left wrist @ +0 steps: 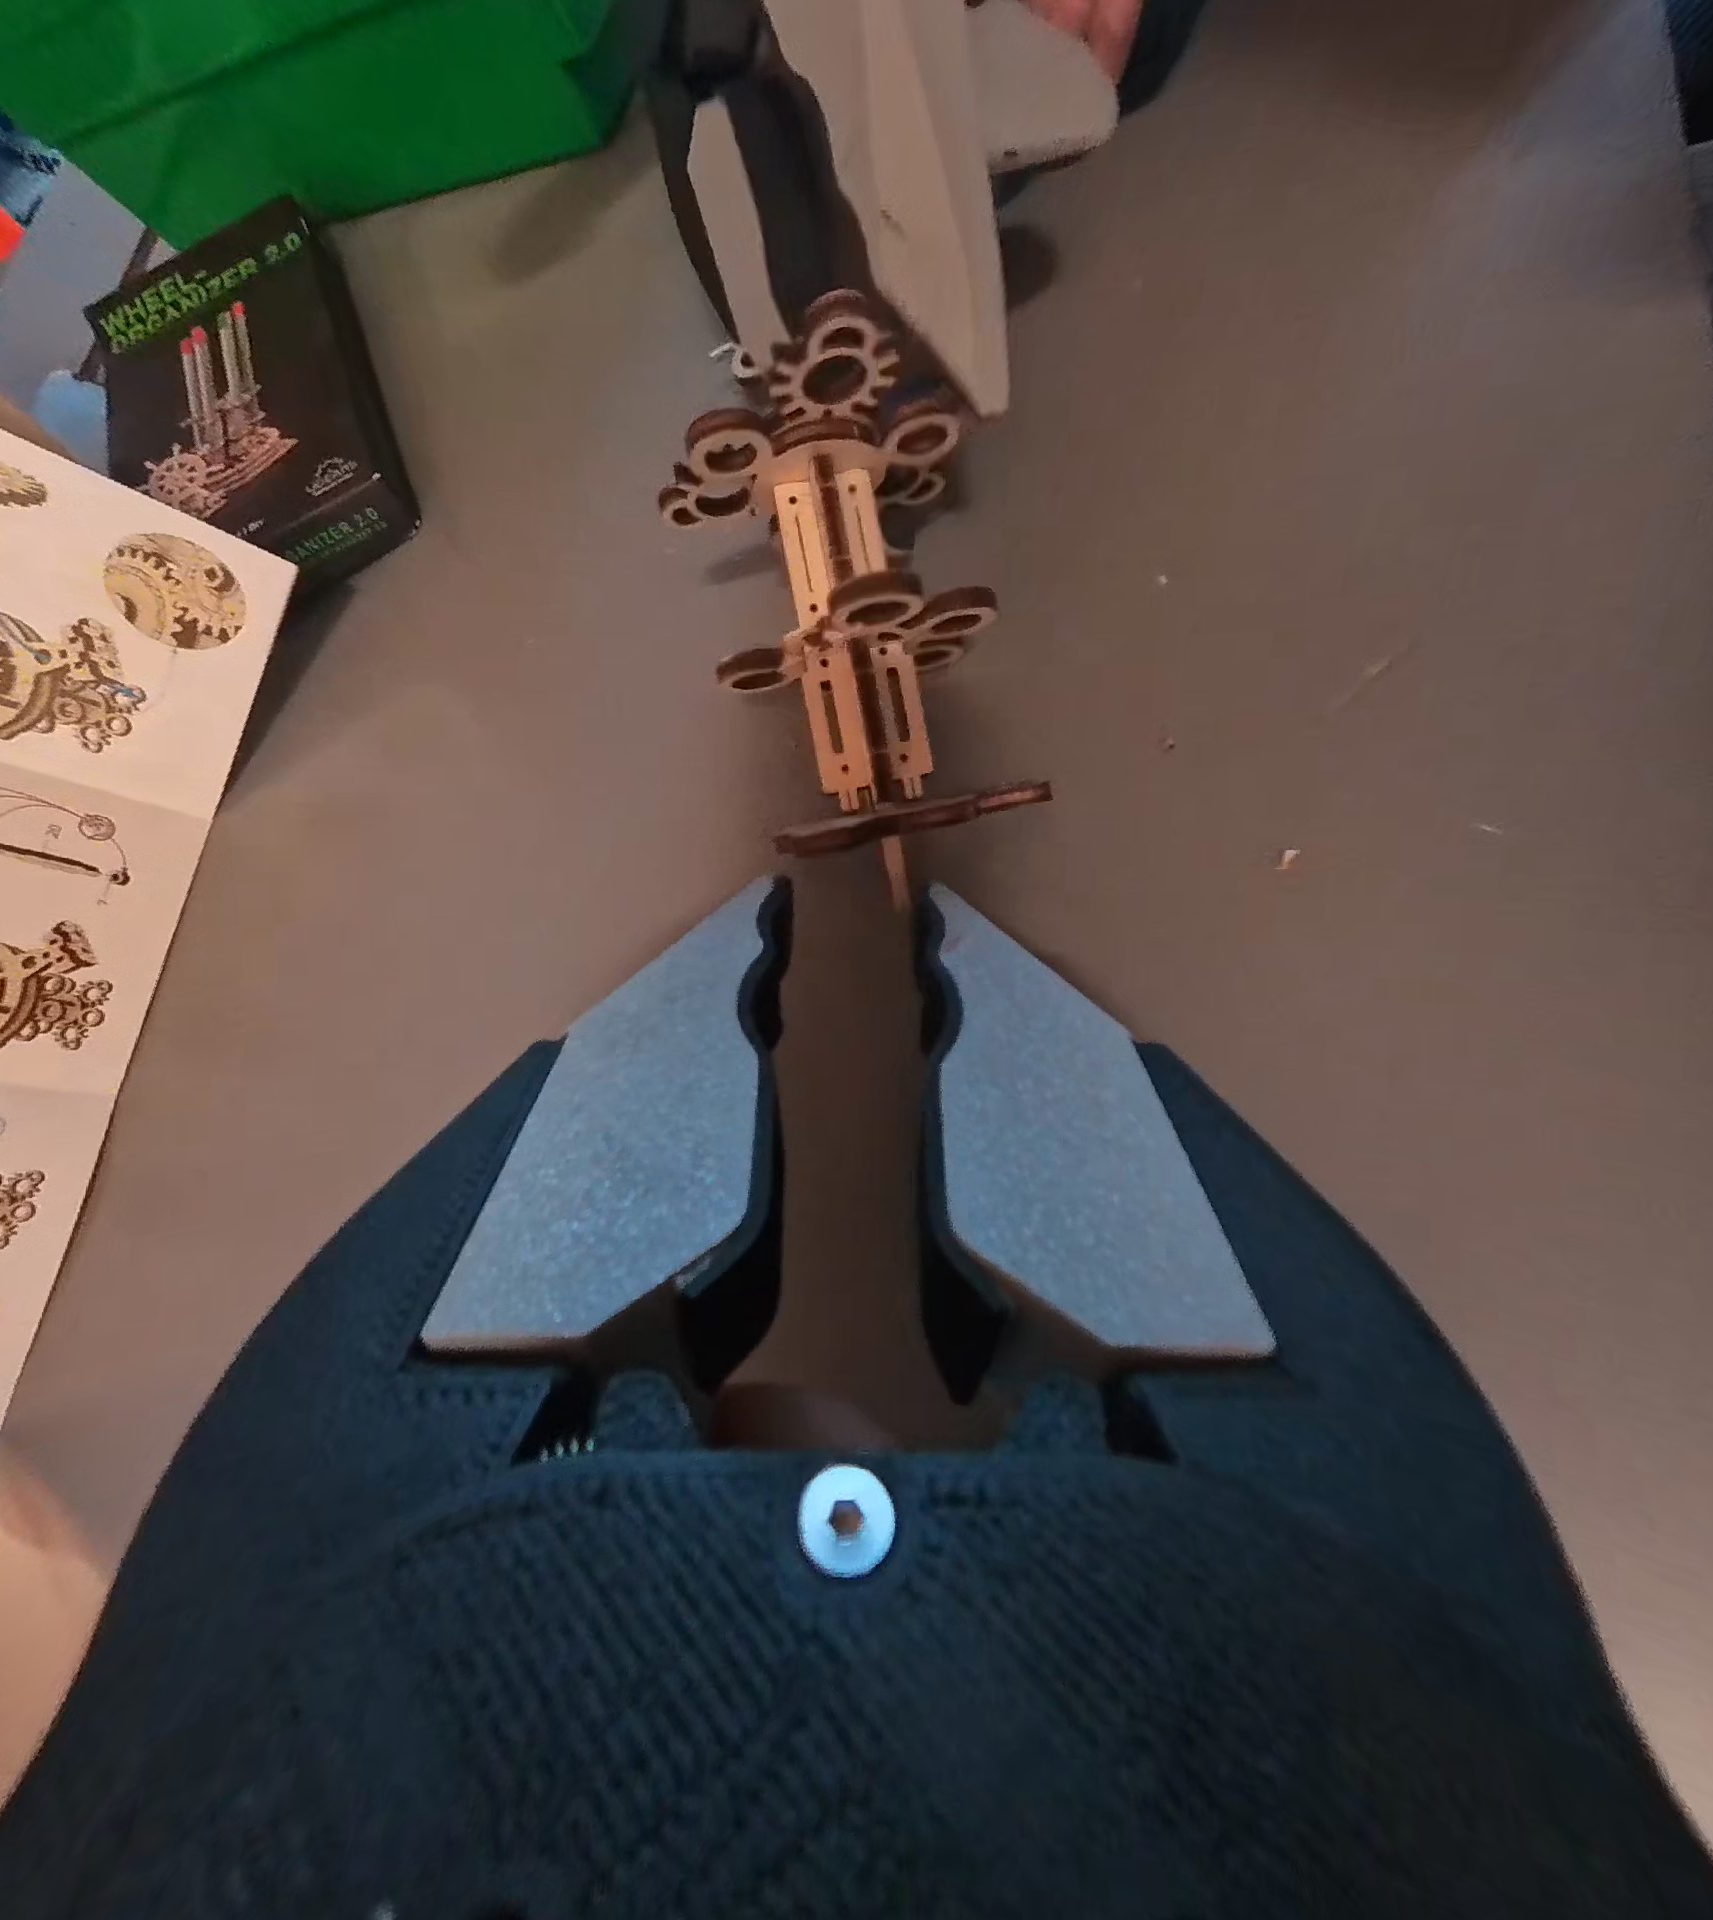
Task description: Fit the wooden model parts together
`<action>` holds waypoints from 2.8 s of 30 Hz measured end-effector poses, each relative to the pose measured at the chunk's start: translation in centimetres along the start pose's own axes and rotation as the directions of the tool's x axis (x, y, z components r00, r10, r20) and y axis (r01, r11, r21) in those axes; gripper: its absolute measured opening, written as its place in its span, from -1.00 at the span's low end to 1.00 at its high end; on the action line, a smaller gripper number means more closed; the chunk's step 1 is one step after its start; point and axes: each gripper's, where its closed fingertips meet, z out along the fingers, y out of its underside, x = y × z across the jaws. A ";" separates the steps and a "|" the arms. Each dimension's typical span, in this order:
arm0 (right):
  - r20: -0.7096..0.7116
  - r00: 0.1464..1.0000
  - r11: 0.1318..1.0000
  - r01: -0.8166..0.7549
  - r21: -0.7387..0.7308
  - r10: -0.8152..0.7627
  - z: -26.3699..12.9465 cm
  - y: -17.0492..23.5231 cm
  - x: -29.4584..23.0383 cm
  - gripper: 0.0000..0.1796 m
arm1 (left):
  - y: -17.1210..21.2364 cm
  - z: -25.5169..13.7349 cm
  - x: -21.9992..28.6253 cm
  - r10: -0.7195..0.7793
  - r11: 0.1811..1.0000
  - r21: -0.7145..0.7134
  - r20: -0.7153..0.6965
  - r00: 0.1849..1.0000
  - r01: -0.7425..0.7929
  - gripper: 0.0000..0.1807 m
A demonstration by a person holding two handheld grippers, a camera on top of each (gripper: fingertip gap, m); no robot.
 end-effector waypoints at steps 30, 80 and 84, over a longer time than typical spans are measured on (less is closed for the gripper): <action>-0.045 0.997 0.998 0.062 -0.009 -0.062 -0.4 -0.8 0.9 -0.42 | -0.6 1.1 0.8 0.074 0.997 -0.020 0.008 0.997 -0.074 -0.82; -0.019 1.000 1.000 0.022 -0.005 -0.022 0.2 -0.5 0.3 -0.56 | -2.0 -0.9 0.9 0.203 0.975 0.058 0.172 0.964 -0.216 -0.67; -0.019 1.000 1.000 0.023 -0.011 -0.023 0.3 -0.4 0.3 -0.56 | -1.8 -1.8 0.4 0.137 0.986 0.072 0.147 0.980 -0.149 -0.74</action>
